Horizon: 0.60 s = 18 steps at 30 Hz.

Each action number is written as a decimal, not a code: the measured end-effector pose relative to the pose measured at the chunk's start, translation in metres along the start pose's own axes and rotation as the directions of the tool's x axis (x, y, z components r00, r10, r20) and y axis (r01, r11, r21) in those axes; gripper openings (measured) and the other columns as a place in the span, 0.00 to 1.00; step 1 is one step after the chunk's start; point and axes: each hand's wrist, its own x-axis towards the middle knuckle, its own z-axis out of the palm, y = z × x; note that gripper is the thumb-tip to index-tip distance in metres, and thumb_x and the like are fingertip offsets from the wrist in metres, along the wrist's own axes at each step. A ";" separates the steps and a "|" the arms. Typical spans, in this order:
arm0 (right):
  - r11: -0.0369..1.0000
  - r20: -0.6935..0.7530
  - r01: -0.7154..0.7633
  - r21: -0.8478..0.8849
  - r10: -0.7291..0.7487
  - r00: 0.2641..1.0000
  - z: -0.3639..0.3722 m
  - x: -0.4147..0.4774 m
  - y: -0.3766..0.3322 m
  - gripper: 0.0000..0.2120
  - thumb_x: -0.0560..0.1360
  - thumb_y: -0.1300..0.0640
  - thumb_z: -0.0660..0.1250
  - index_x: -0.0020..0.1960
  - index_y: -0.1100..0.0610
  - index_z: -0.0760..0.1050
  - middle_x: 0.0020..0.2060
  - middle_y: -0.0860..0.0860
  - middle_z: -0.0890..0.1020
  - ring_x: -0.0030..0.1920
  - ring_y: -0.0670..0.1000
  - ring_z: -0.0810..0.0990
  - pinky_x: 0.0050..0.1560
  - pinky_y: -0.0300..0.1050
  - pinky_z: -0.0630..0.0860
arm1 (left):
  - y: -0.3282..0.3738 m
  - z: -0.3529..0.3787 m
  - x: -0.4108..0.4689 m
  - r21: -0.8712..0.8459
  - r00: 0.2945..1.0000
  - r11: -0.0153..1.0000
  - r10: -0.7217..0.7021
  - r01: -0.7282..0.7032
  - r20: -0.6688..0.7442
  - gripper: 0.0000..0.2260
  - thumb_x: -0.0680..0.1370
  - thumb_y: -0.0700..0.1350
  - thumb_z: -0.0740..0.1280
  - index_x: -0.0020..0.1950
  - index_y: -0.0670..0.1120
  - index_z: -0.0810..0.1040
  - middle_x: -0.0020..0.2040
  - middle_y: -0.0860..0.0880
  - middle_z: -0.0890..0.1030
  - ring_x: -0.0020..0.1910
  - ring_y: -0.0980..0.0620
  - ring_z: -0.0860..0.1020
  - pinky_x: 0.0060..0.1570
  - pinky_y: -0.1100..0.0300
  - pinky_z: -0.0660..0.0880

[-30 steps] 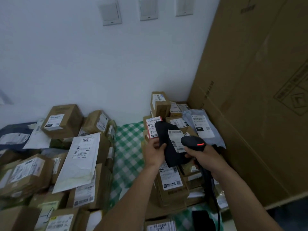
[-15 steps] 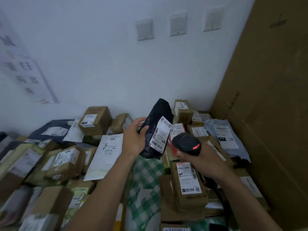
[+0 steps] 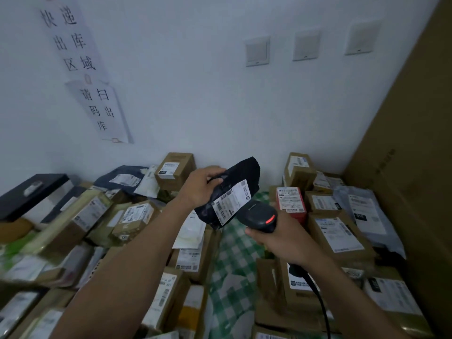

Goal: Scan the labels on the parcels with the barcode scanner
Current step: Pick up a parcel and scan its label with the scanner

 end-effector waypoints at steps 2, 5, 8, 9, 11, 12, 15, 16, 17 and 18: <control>1.000 0.007 -0.001 0.001 0.001 1.000 0.001 0.000 -0.001 0.14 0.74 0.48 0.78 0.56 0.38 0.77 0.46 0.40 0.85 0.48 0.40 0.83 0.49 0.38 0.75 | -0.002 -0.001 -0.003 0.021 1.000 1.000 0.014 -0.014 -0.002 0.14 0.82 0.36 0.66 0.66 0.46 0.82 0.61 0.52 0.84 0.63 0.54 0.80 0.69 0.50 0.74; 1.000 0.011 0.001 0.001 -0.001 1.000 0.001 0.000 -0.002 0.16 0.73 0.48 0.78 0.58 0.39 0.76 0.49 0.40 0.85 0.50 0.41 0.83 0.49 0.37 0.74 | -0.005 -0.002 -0.004 0.025 1.000 1.000 0.016 -0.016 -0.013 0.14 0.82 0.36 0.66 0.66 0.45 0.82 0.61 0.51 0.84 0.62 0.53 0.81 0.68 0.50 0.75; 1.000 0.015 -0.005 -0.001 0.005 1.000 0.001 0.000 -0.002 0.20 0.73 0.46 0.78 0.63 0.42 0.77 0.50 0.41 0.85 0.51 0.42 0.83 0.49 0.38 0.75 | -0.010 -0.001 -0.003 0.046 1.000 0.999 -0.017 0.018 -0.020 0.15 0.82 0.38 0.66 0.67 0.48 0.82 0.61 0.52 0.84 0.62 0.54 0.80 0.68 0.49 0.75; 1.000 0.015 -0.008 -0.001 0.008 1.000 0.001 0.000 -0.001 0.21 0.73 0.46 0.78 0.63 0.42 0.77 0.50 0.42 0.85 0.50 0.42 0.84 0.50 0.38 0.76 | -0.012 -0.001 -0.003 0.057 1.000 0.998 -0.028 0.028 -0.015 0.16 0.82 0.39 0.67 0.68 0.50 0.82 0.61 0.53 0.84 0.62 0.54 0.80 0.68 0.49 0.75; 1.000 0.013 -0.013 0.004 0.013 1.000 0.002 0.000 0.001 0.22 0.72 0.46 0.78 0.64 0.42 0.77 0.49 0.41 0.85 0.50 0.42 0.84 0.50 0.39 0.77 | -0.015 0.000 -0.002 0.078 0.999 0.996 -0.037 0.038 -0.005 0.16 0.83 0.40 0.67 0.68 0.52 0.81 0.61 0.53 0.84 0.61 0.54 0.81 0.66 0.49 0.76; 1.000 0.012 -0.013 0.005 0.013 1.000 0.002 0.000 0.001 0.21 0.73 0.46 0.78 0.63 0.42 0.77 0.49 0.41 0.85 0.49 0.41 0.84 0.49 0.39 0.77 | -0.016 0.001 -0.002 0.086 0.999 0.995 -0.044 0.045 -0.007 0.15 0.83 0.41 0.67 0.68 0.53 0.81 0.61 0.53 0.84 0.61 0.54 0.81 0.66 0.49 0.76; 1.000 0.023 -0.004 0.001 0.004 1.000 0.002 0.000 -0.002 0.17 0.74 0.47 0.78 0.60 0.40 0.78 0.44 0.39 0.85 0.44 0.39 0.84 0.42 0.33 0.75 | -0.018 0.002 -0.002 0.093 0.998 0.994 -0.061 0.062 -0.017 0.15 0.83 0.42 0.67 0.68 0.53 0.82 0.60 0.53 0.85 0.59 0.54 0.82 0.64 0.49 0.77; 1.000 0.031 0.004 0.002 -0.004 1.000 0.002 0.001 -0.002 0.15 0.74 0.48 0.77 0.58 0.39 0.77 0.42 0.39 0.85 0.42 0.38 0.84 0.41 0.32 0.75 | -0.020 0.002 -0.001 0.087 0.997 0.994 -0.069 0.070 -0.016 0.15 0.83 0.42 0.67 0.68 0.53 0.82 0.60 0.53 0.85 0.60 0.54 0.81 0.65 0.49 0.77; 1.000 0.036 0.011 -0.001 -0.011 0.999 0.002 0.001 -0.002 0.14 0.75 0.49 0.77 0.57 0.38 0.77 0.40 0.38 0.85 0.40 0.39 0.84 0.40 0.33 0.75 | -0.021 0.003 -0.002 0.074 0.997 0.994 -0.076 0.076 -0.015 0.15 0.83 0.42 0.67 0.68 0.53 0.82 0.61 0.53 0.84 0.60 0.54 0.81 0.65 0.50 0.77; 1.000 0.038 0.018 -0.005 -0.018 0.999 0.002 0.001 -0.003 0.13 0.75 0.50 0.76 0.55 0.37 0.77 0.39 0.36 0.85 0.39 0.40 0.84 0.40 0.35 0.75 | -0.023 0.003 -0.002 0.061 0.997 0.995 -0.079 0.080 -0.014 0.15 0.83 0.42 0.67 0.68 0.52 0.82 0.61 0.53 0.84 0.60 0.55 0.81 0.66 0.50 0.76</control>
